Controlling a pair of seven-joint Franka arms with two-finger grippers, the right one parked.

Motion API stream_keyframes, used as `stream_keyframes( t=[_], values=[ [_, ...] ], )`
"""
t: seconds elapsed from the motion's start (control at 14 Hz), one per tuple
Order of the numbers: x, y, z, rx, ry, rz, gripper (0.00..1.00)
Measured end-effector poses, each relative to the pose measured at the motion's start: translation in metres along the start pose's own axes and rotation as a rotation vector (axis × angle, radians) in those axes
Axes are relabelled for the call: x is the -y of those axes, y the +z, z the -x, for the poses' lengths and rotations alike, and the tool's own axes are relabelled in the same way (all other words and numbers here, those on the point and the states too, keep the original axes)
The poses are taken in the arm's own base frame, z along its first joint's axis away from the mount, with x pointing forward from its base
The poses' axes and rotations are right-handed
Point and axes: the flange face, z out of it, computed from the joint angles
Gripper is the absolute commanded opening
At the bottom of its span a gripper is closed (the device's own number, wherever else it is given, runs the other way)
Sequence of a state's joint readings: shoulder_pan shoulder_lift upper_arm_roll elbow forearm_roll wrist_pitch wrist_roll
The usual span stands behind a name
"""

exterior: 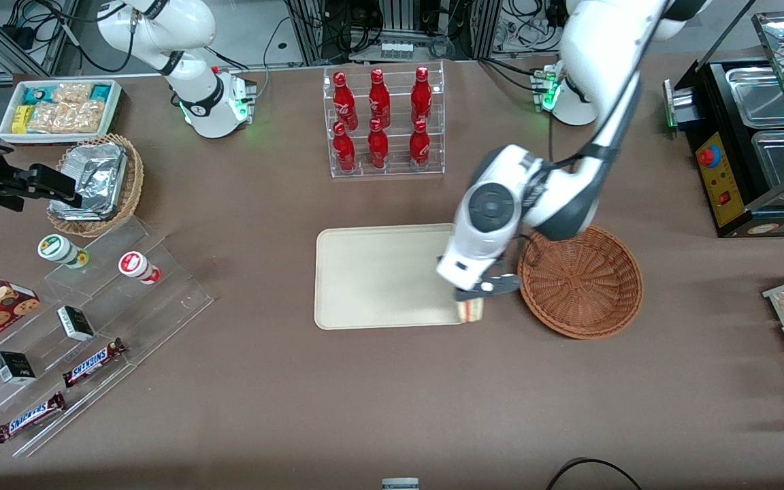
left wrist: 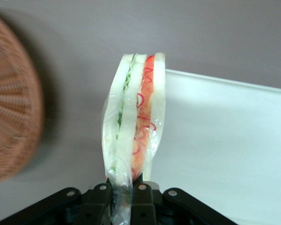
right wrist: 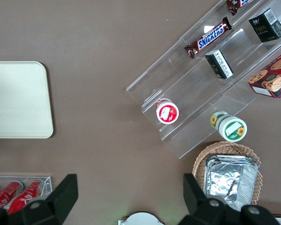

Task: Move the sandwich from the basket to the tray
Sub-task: 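Lift the sandwich and carry it over the cream tray, then lower the sandwich onto the tray and open the left gripper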

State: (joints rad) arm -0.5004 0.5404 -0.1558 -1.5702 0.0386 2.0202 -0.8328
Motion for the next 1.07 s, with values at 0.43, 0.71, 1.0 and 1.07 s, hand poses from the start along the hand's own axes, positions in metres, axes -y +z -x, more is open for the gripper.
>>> stream_keyframes(
  t=[0.43, 0.71, 1.0, 1.07],
  values=[
    [-0.080, 0.027, 0.047, 0.074, 0.019, 0.060, 0.00],
    [-0.099, 0.043, 0.055, 0.083, -0.041, 0.059, 0.00],
    [-0.105, 0.057, 0.058, 0.086, -0.072, 0.058, 0.00],
    [-0.106, 0.061, 0.058, 0.087, -0.072, 0.056, 0.00]
  ],
)
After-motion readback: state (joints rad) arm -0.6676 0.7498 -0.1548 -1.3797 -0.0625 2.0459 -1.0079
